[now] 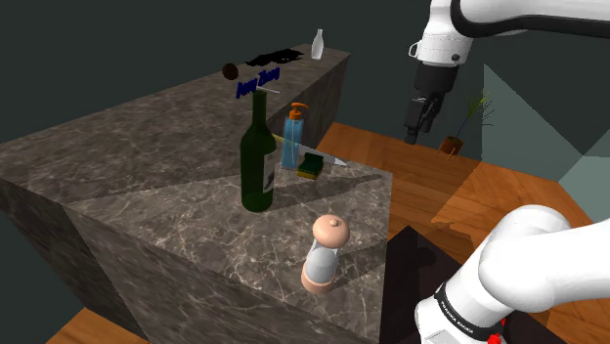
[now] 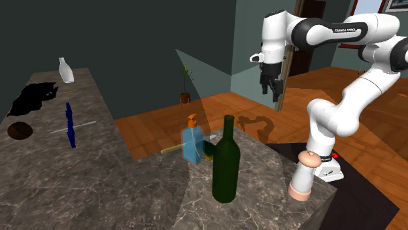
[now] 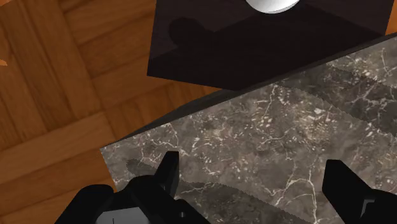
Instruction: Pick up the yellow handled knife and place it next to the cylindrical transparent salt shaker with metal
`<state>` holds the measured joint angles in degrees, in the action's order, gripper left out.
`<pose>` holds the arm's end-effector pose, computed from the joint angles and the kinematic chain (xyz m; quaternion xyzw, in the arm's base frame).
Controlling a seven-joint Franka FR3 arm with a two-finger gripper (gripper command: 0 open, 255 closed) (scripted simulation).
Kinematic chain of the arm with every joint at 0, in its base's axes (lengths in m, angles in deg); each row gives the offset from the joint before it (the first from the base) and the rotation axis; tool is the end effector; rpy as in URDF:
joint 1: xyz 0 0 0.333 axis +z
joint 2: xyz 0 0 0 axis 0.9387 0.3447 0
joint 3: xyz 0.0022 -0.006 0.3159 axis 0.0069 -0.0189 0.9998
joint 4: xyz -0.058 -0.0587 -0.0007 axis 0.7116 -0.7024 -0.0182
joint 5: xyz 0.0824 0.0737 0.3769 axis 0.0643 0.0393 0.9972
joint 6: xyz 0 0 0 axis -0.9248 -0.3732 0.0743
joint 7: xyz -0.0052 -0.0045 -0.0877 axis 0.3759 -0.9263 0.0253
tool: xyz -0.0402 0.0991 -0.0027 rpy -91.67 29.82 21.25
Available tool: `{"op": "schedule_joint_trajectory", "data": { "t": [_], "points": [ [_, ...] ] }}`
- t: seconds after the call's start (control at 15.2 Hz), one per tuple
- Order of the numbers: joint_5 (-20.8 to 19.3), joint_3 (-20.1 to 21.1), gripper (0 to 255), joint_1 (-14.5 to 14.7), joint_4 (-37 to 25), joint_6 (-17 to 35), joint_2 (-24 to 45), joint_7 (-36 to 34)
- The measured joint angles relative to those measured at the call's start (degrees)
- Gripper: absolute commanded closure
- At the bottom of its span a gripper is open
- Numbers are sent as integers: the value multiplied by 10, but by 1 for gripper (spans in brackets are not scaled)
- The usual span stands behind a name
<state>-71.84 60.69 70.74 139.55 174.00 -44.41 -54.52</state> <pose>0.3037 -0.0334 0.5739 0.9956 0.0681 -0.0623 0.0148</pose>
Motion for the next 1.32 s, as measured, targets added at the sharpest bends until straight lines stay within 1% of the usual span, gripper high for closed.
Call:
{"op": "schedule_joint_trajectory", "data": {
  "t": [0.07, 0.2, 0.53, 0.92, 1.32],
  "points": [
    [0, 0, 0, 0, 0, 0, 0, 0],
    [-1, -3, 0, 3, 2, 19, 15, 7],
    [-8, -27, 0, 12, -2, 111, 98, 46],
    [-1, -47, 0, 27, -32, 212, 212, 92],
    [19, -64, 0, 38, -95, 290, 338, 149]
  ]
}}
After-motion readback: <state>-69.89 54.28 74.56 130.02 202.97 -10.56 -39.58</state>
